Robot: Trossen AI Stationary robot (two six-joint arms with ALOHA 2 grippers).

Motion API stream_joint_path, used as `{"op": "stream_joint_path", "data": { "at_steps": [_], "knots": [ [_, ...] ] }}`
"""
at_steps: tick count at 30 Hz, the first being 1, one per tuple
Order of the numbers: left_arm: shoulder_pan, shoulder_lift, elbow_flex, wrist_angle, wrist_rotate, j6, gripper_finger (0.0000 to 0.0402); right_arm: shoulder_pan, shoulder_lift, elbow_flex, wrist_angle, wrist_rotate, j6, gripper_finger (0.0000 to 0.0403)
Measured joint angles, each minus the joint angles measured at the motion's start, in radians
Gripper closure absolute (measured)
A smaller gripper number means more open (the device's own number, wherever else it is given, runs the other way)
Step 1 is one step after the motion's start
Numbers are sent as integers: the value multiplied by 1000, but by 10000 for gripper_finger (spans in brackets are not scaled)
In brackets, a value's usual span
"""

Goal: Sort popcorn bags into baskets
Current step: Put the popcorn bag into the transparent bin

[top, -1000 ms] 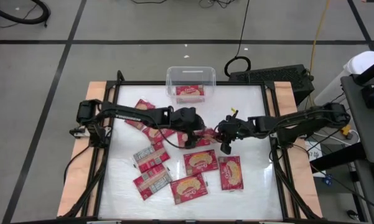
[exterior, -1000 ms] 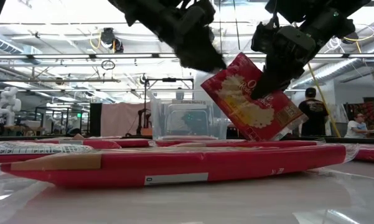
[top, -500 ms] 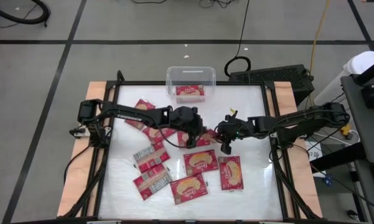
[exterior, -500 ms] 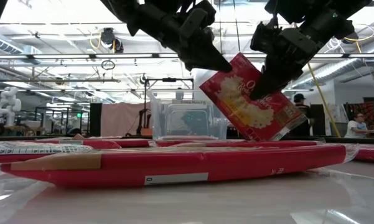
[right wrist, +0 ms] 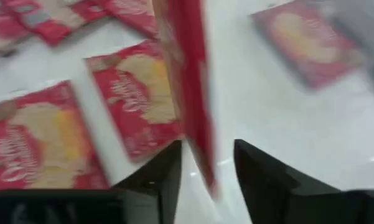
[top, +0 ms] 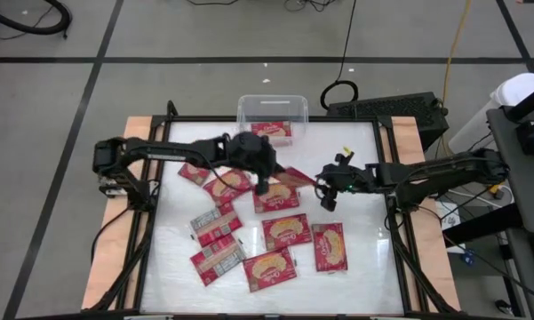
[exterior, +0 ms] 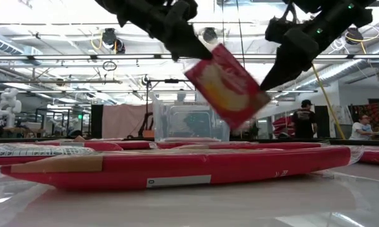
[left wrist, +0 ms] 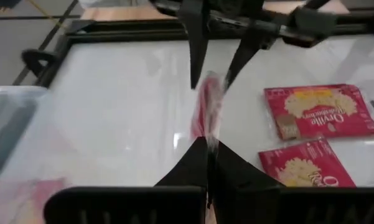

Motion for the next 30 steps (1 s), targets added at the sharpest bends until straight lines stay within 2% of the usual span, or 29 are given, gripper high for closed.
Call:
{"op": "stream_joint_path", "data": {
  "at_steps": [3, 6, 8, 13, 16, 19, 23, 30],
  "knots": [
    [35, -82, -51, 26, 27, -1, 399, -1, -49, -51, 31, 9, 0, 228],
    [64, -163, -133, 127, 55, -29, 400, 0, -88, -139, 161, 7, -1, 210],
    [80, -214, -215, 203, 90, -67, 400, -1, -92, -202, 304, 8, -4, 205],
    [108, -292, -389, 528, 145, -172, 400, -10, -65, -324, 736, 18, -77, 202],
    [116, -294, -465, 671, 156, -209, 400, -26, -36, -343, 908, 63, -115, 202],
    [117, -286, -497, 774, 175, -238, 400, -58, 7, -346, 1018, 62, -153, 202],
    [106, -282, -501, 778, 180, -223, 401, -95, 61, -342, 1118, 50, -179, 202],
    [97, -283, -501, 789, 183, -214, 401, -130, 135, -342, 1278, -122, -181, 204]
  ]
}}
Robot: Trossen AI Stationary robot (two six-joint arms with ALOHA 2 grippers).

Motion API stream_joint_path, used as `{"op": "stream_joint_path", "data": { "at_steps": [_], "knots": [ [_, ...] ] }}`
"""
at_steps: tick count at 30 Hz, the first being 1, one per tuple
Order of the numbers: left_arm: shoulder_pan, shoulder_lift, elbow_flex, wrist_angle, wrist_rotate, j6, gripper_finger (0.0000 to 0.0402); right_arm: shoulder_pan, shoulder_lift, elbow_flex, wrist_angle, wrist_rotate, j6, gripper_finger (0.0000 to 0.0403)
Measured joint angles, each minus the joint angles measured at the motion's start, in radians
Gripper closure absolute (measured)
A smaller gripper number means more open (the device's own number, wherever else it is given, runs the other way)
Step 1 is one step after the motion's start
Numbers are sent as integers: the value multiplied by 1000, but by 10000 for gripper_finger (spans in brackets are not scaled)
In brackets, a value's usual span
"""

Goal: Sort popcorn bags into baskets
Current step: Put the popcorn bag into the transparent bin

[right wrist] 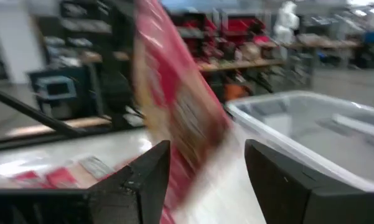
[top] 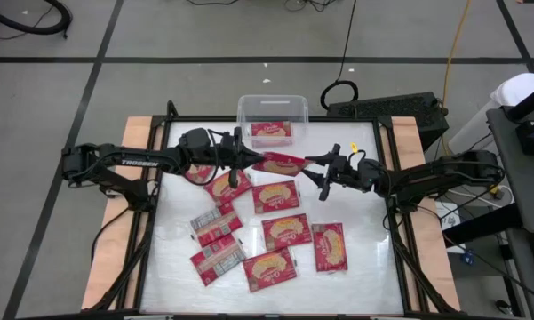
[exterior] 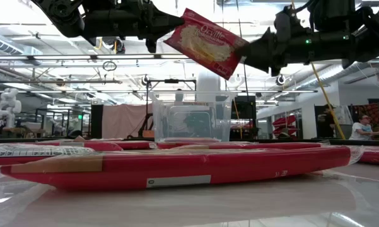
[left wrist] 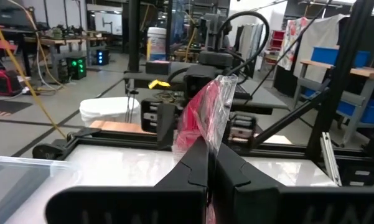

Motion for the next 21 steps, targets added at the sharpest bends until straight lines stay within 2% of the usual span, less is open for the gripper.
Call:
{"op": "stream_joint_path", "data": {
  "at_steps": [5, 11, 13, 17, 21],
  "knots": [
    [0, 0, 0, -2, -2, 8, 401, -15, 45, 0, 115, -32, 3, 243],
    [0, 0, 0, -4, -3, 21, 401, -33, 70, 3, 140, -91, 13, 362],
    [0, 0, 0, -2, -3, 31, 401, -33, 75, 14, 126, -99, 10, 389],
    [0, -3, 0, 10, -1, 50, 388, -35, 74, 51, 96, -103, 3, 383],
    [0, -14, 1, 0, -3, 89, 347, -48, 70, 103, 33, -111, -41, 394]
  ]
}}
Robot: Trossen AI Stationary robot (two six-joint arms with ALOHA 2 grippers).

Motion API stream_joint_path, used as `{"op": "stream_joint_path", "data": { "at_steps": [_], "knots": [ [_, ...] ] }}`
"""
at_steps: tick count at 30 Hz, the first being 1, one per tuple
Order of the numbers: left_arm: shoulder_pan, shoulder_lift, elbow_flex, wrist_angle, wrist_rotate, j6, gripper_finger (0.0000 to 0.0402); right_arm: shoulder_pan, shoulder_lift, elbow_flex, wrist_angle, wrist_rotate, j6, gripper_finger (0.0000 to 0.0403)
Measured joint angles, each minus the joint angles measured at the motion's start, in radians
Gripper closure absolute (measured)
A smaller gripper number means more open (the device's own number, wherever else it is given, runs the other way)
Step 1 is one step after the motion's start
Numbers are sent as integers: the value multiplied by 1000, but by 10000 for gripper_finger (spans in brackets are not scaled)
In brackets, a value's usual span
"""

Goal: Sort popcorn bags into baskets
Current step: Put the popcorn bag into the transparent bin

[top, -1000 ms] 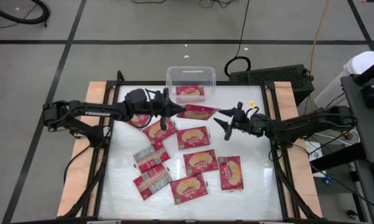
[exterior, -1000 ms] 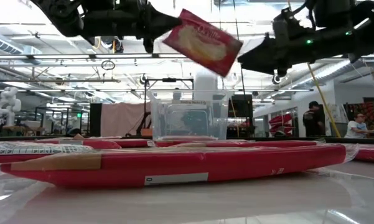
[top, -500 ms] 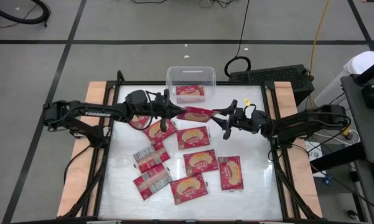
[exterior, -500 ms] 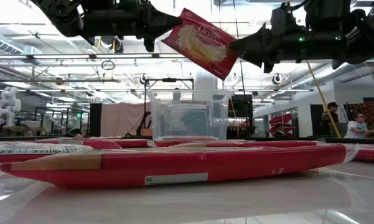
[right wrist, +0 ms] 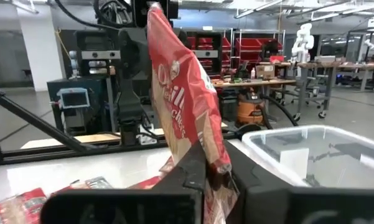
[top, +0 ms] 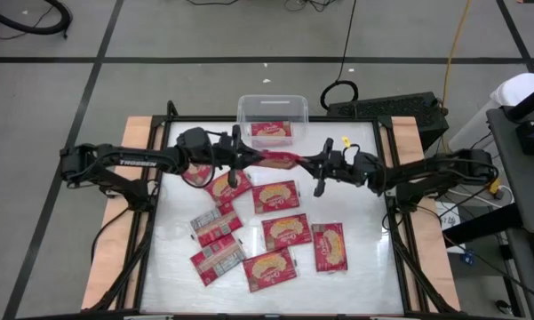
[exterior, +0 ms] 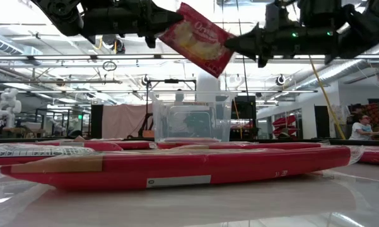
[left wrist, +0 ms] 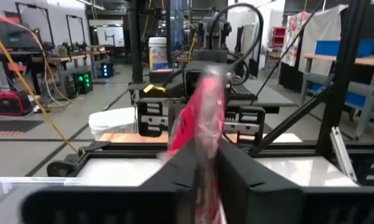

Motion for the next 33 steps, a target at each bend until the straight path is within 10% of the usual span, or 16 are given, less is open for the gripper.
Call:
{"op": "stream_joint_path", "data": {
  "at_steps": [13, 24, 33],
  "knots": [
    [29, -308, 0, -451, -344, -8, 162, -89, -22, 143, -250, -3, -72, 397],
    [-54, -434, -1, -752, -361, -34, 202, -213, -21, 436, -609, -130, -144, 397],
    [-154, -434, -138, -597, -377, -48, 241, -338, 89, 693, -843, -320, -166, 396]
  ]
}}
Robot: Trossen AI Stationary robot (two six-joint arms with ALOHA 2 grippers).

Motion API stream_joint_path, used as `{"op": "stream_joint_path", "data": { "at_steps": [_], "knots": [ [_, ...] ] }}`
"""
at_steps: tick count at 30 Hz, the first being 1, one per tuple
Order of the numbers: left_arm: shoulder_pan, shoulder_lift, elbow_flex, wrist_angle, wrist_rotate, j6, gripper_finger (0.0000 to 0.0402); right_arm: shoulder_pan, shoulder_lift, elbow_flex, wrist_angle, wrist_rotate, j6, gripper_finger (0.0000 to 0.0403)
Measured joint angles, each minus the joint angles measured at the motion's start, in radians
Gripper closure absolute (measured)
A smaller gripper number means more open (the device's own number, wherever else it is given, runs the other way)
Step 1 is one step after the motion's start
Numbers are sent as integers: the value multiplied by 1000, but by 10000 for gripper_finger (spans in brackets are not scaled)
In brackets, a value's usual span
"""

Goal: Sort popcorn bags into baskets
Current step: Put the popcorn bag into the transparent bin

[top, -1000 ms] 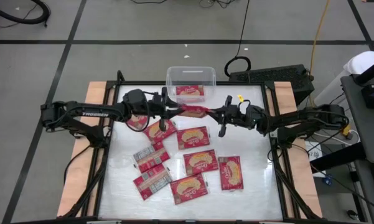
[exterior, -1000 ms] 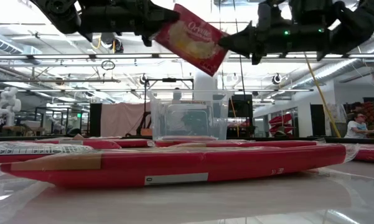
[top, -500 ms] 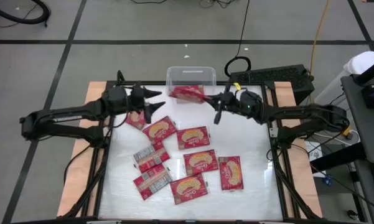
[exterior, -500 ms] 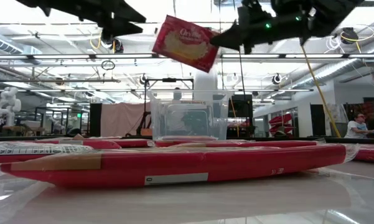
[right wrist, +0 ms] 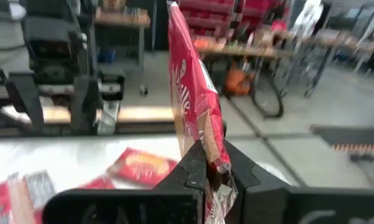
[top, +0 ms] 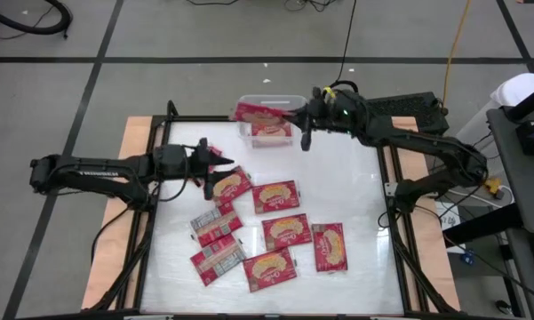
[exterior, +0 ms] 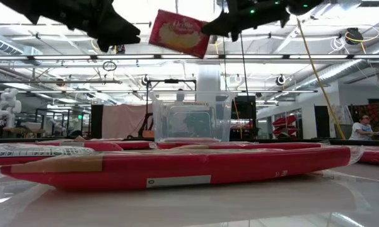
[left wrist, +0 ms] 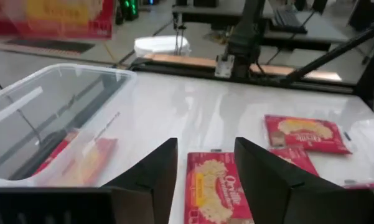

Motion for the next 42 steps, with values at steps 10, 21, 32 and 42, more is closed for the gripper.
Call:
{"op": "stream_joint_path", "data": {
  "at_steps": [10, 21, 32, 42],
  "knots": [
    [-40, 1, -184, 269, 0, -71, 245, -181, 183, 182, -164, -182, -23, 392],
    [-81, 1, -196, 282, 0, -69, 245, -263, 343, 183, -183, -248, -12, 391],
    [-103, 1, -196, 281, 0, -68, 245, -284, 365, 166, -249, -245, -15, 390],
    [-102, 1, -196, 281, 0, -57, 245, -280, 366, 99, -210, -174, -7, 373]
  ]
}}
